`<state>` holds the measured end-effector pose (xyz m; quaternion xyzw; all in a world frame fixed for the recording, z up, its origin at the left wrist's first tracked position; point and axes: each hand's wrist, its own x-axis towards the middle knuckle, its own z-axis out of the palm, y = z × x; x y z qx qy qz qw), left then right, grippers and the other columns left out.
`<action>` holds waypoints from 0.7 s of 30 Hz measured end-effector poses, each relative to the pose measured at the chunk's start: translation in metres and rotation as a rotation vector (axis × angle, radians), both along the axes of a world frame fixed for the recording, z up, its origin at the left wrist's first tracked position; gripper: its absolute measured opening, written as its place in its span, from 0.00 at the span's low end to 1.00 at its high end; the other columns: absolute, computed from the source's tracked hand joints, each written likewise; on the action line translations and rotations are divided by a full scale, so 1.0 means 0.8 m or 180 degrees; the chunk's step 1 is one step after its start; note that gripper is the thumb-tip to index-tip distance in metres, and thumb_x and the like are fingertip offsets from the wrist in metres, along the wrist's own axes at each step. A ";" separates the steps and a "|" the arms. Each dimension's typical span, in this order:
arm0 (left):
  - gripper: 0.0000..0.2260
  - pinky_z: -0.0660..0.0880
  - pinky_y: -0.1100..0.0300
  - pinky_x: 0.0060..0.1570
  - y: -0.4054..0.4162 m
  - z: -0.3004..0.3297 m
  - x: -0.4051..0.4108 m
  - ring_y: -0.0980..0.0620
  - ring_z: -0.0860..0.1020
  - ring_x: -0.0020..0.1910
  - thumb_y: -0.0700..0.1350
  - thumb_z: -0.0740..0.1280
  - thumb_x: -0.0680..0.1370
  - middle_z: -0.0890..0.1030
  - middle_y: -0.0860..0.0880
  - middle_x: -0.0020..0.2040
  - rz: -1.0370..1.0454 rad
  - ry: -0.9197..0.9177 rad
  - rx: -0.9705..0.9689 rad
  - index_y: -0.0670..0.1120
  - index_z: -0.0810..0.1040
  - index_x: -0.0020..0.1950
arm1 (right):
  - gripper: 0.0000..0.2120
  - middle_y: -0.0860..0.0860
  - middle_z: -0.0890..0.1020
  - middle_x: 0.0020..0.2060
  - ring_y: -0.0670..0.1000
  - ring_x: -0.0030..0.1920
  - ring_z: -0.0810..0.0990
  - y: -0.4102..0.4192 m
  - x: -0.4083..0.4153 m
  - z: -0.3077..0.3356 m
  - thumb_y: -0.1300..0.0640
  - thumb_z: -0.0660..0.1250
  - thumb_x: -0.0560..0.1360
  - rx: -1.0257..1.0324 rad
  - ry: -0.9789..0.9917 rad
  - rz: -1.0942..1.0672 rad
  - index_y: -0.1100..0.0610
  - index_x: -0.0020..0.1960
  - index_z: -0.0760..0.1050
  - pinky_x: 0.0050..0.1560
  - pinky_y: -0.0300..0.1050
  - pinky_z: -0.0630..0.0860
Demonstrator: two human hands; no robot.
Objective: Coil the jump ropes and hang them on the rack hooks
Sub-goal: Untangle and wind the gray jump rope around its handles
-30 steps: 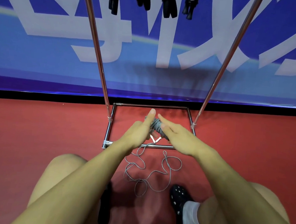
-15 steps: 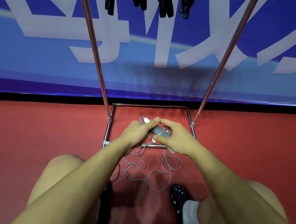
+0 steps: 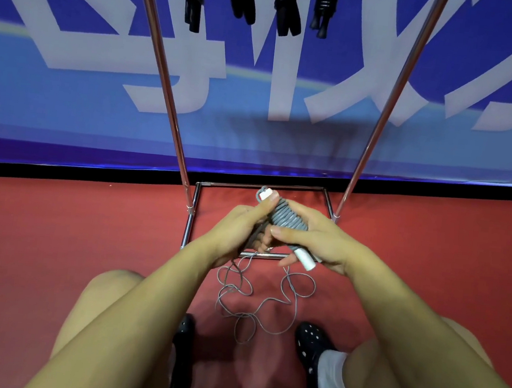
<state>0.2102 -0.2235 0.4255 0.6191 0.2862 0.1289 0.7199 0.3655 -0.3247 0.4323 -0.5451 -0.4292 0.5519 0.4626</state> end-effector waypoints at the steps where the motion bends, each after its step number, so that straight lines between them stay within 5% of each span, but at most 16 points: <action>1: 0.38 0.74 0.58 0.38 0.003 -0.001 0.000 0.46 0.77 0.34 0.71 0.58 0.78 0.76 0.43 0.31 0.0044 0.0085 -0.0034 0.33 0.78 0.46 | 0.23 0.58 0.84 0.58 0.59 0.54 0.86 0.001 0.004 0.002 0.64 0.70 0.79 0.0040 -0.0028 -0.0203 0.52 0.71 0.73 0.35 0.43 0.82; 5: 0.29 0.79 0.53 0.48 0.009 -0.005 -0.004 0.48 0.79 0.38 0.67 0.58 0.81 0.81 0.44 0.33 0.0257 0.0381 0.0255 0.42 0.80 0.45 | 0.21 0.47 0.83 0.64 0.59 0.45 0.87 0.003 0.024 0.007 0.63 0.69 0.80 0.0208 0.0132 -0.0657 0.52 0.71 0.72 0.25 0.37 0.72; 10: 0.09 0.75 0.60 0.39 0.006 -0.014 -0.001 0.52 0.77 0.38 0.48 0.67 0.83 0.81 0.49 0.35 0.0446 0.0115 0.0809 0.43 0.81 0.49 | 0.18 0.48 0.82 0.65 0.53 0.39 0.84 0.002 0.035 0.011 0.63 0.67 0.80 0.0323 0.0421 -0.0846 0.57 0.70 0.73 0.24 0.38 0.70; 16: 0.11 0.75 0.58 0.55 0.010 -0.026 0.003 0.55 0.80 0.45 0.47 0.62 0.85 0.82 0.51 0.44 0.0659 0.0136 0.1174 0.48 0.80 0.46 | 0.16 0.47 0.82 0.65 0.53 0.39 0.83 0.001 0.034 0.009 0.63 0.67 0.80 0.0359 0.0311 -0.0844 0.58 0.68 0.75 0.25 0.39 0.70; 21: 0.12 0.67 0.60 0.41 0.008 -0.022 0.009 0.62 0.69 0.32 0.48 0.60 0.86 0.73 0.57 0.37 0.0893 0.0132 0.0966 0.48 0.80 0.47 | 0.16 0.47 0.83 0.64 0.53 0.39 0.84 0.003 0.033 0.007 0.63 0.68 0.80 0.0410 0.0234 -0.0831 0.57 0.67 0.75 0.25 0.40 0.70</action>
